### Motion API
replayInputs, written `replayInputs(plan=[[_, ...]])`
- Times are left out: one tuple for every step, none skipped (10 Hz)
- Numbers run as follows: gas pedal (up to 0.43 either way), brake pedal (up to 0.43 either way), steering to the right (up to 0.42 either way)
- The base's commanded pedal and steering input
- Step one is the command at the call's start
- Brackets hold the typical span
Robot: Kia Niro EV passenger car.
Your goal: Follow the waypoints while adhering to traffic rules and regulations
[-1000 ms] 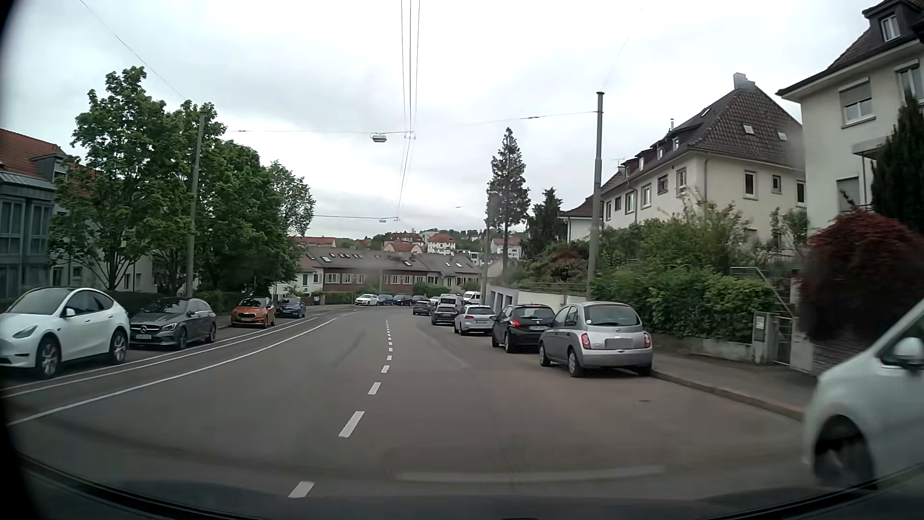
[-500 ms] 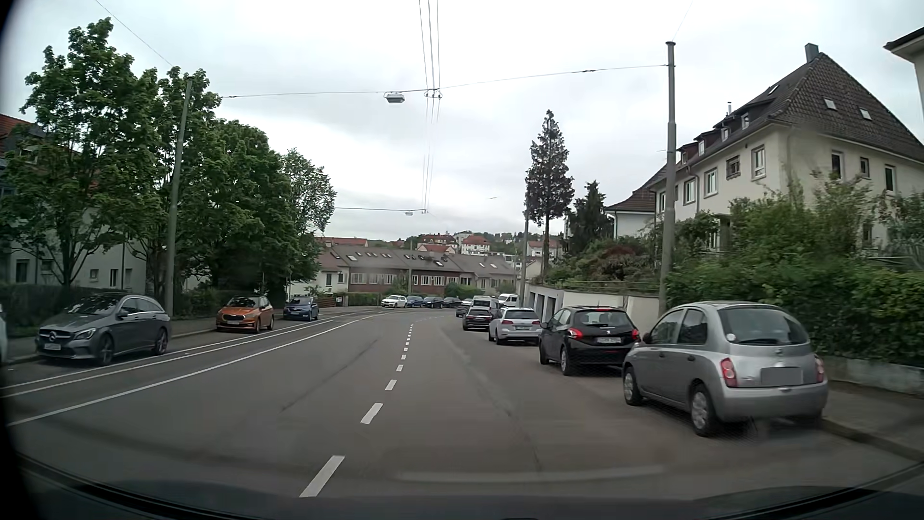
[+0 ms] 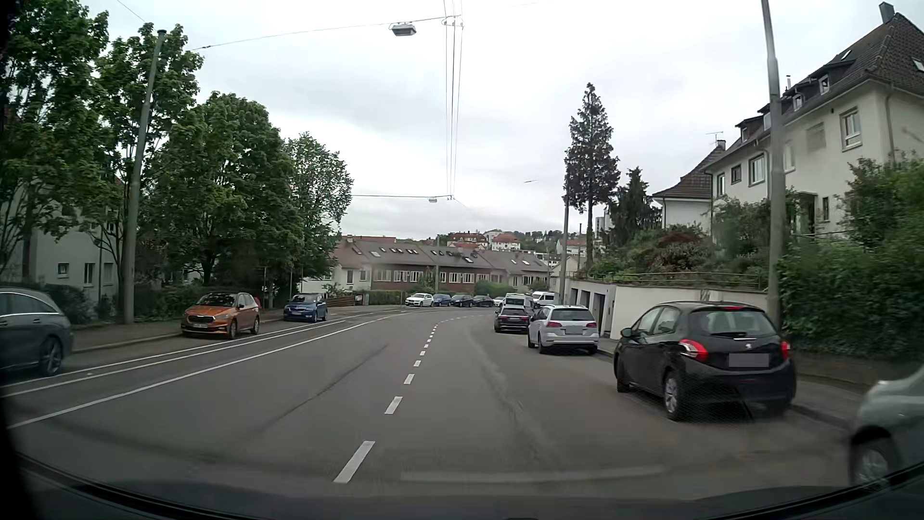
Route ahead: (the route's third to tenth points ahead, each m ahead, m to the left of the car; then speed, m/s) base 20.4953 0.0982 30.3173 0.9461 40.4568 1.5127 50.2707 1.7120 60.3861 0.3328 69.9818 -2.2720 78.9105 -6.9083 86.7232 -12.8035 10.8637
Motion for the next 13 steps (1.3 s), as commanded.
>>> replayInputs(plan=[[0.0,0.0,-0.026],[0.0,0.0,-0.026],[0.0,0.0,-0.022],[0.0,0.0,-0.019],[0.0,0.0,-0.018],[0.0,0.0,-0.017],[0.0,0.0,-0.016],[0.0,0.049,-0.012],[0.0,0.104,-0.01],[0.0,0.116,-0.009],[0.0,0.116,-0.006],[0.0,0.122,-0.005],[0.0,0.122,-0.004]])
